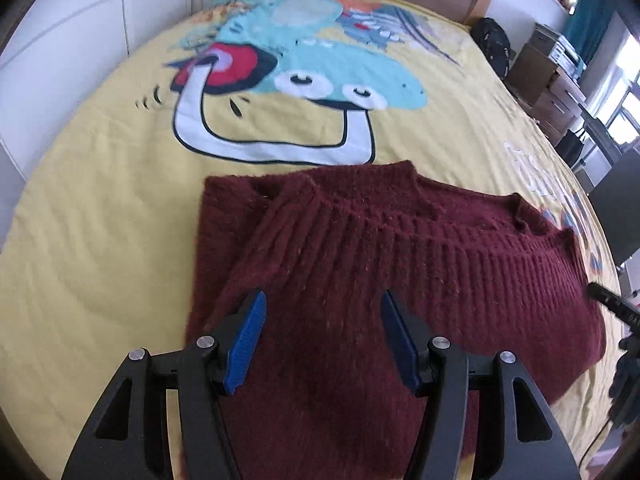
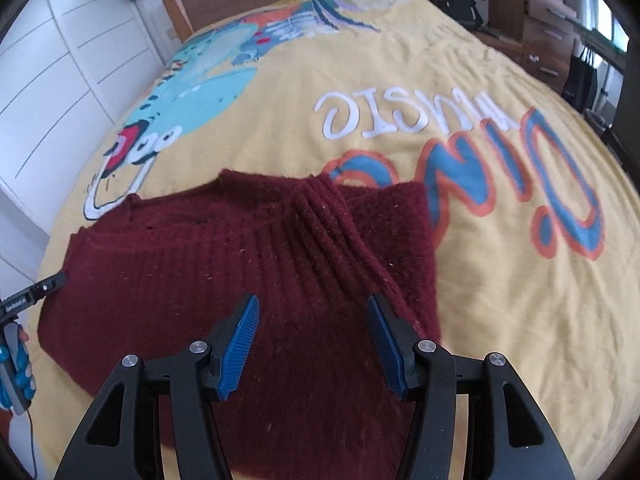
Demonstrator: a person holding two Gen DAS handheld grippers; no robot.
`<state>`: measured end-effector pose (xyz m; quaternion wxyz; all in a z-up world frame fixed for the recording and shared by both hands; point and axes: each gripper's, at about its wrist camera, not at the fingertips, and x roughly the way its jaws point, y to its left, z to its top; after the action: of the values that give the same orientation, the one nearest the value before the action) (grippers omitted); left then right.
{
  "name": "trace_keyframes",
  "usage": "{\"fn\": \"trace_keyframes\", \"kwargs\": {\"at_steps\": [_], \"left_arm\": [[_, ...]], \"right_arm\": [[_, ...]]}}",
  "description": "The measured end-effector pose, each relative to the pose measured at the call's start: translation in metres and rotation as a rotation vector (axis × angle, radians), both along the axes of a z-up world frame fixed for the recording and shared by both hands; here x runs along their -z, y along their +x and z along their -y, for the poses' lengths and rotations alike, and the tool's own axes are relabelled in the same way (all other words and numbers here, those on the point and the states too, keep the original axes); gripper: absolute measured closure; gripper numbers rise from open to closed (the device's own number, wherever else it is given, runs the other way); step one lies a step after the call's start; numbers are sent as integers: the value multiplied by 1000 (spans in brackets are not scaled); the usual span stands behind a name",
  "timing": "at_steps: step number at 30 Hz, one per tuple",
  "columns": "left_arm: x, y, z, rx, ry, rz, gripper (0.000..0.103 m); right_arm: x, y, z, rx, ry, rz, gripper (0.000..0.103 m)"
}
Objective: Fold small clothes
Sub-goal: 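Withdraw both open tools up from the folded sweater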
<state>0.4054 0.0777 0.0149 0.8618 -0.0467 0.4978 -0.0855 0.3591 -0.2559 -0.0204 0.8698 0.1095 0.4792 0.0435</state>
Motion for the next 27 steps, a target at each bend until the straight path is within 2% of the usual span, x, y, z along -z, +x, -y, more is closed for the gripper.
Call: {"fn": "trace_keyframes", "kwargs": {"at_steps": [5, 10, 14, 22, 27], "left_arm": [[2, -28, -4, -13, -14, 2, 49], [13, -49, -8, -25, -16, -17, 49], [22, -55, -8, -21, 2, -46, 49], [4, -70, -22, -40, -27, -55, 49], [-12, -89, -37, -69, -43, -40, 37]], "right_arm": [[-7, -32, -9, -26, -8, 8, 45], [14, -53, -8, -14, -21, -42, 45], [29, -65, 9, 48, -3, -85, 45], [4, -95, 21, 79, -5, -58, 45], [-19, -120, 26, 90, -6, -26, 45]]}}
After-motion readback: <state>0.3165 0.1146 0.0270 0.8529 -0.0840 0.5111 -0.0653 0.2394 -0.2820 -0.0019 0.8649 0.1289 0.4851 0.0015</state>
